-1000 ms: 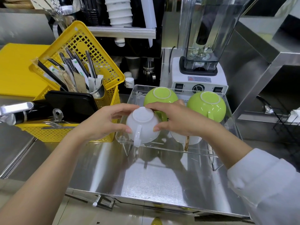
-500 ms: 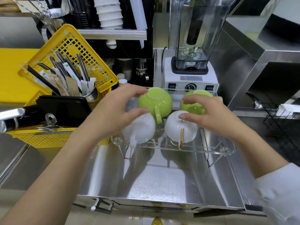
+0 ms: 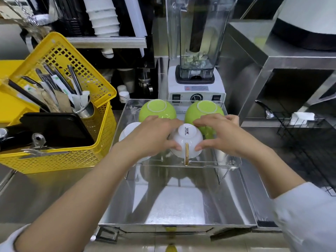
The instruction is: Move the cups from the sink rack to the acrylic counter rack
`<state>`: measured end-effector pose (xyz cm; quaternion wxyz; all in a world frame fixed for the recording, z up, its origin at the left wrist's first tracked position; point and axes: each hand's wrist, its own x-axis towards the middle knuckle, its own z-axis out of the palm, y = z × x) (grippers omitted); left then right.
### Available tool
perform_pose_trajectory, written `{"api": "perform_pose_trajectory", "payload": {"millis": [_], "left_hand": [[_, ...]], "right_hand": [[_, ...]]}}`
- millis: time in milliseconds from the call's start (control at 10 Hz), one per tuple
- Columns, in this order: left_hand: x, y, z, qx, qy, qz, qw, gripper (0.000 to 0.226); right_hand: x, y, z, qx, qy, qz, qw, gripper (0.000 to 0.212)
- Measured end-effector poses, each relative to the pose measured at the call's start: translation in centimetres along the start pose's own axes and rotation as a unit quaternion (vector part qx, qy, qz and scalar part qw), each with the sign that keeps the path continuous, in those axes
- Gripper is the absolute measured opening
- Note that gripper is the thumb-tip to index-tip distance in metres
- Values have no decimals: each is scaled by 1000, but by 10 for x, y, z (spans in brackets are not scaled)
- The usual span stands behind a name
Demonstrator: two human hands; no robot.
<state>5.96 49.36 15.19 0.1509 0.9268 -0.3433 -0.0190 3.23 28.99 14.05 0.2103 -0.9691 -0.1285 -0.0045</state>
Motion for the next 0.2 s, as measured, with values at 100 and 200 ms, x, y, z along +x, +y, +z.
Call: {"api": "perform_pose_trajectory", "payload": {"millis": [100, 200], "left_hand": [[-3, 2, 1, -11, 8, 4, 1000, 58], [-4, 0, -5, -24, -8, -4, 1000, 64]], "right_hand": [[-1, 1, 0, 14, -12, -2, 1000, 72], [-2, 0, -2, 13, -7, -11, 1000, 82]]}}
